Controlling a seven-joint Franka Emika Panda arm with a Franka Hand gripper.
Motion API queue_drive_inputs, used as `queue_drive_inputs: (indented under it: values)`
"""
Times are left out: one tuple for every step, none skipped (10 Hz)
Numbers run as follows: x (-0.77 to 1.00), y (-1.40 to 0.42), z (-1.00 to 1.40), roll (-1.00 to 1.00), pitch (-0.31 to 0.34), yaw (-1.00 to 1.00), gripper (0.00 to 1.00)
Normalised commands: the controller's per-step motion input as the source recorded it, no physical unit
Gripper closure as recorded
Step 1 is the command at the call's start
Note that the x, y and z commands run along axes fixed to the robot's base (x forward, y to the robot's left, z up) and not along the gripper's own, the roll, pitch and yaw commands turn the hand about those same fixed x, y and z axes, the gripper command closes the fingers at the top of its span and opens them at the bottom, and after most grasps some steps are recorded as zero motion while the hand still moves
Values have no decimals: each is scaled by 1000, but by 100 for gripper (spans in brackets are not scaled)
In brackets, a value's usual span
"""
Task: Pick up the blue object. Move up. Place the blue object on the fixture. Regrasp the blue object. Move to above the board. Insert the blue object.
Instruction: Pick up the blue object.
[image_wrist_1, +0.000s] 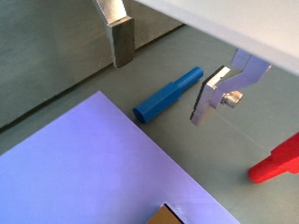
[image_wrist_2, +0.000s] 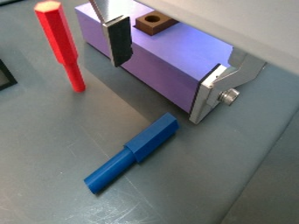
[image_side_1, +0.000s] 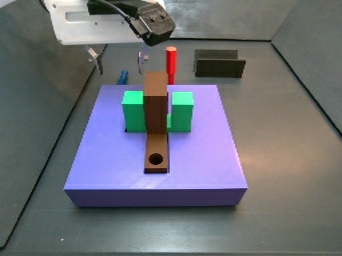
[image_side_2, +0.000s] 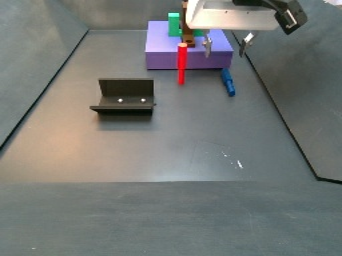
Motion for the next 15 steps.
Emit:
queue_drive_inputs:
  values:
    - [134,-31,-269,303,-19,69,0]
    - [117,-51,-334,296,-53,66,0]
    - [111,-60,-357,291,-73,69,0]
    - [140,-77,-369,326,-67,46,0]
    - [100,-46,-403,354,-70,23,0]
    - [77,0,-386,370,-70,0,0]
    - [51,0,-363,390,-66,0,0]
    - [14,0,-320,417,-54,0,0]
    - [31,0,-300,420,-44,3,0]
    - [49,0,-346,417,-49,0,0]
    - [29,0,-403,446,-59,0,0]
    - [0,0,-409,453,-56,0,0]
    - [0,-14,-434,437,-59,0,0]
    - [14,-86,-543,387,-60,0,0]
    - [0,-40,-626,347,-56,0,0]
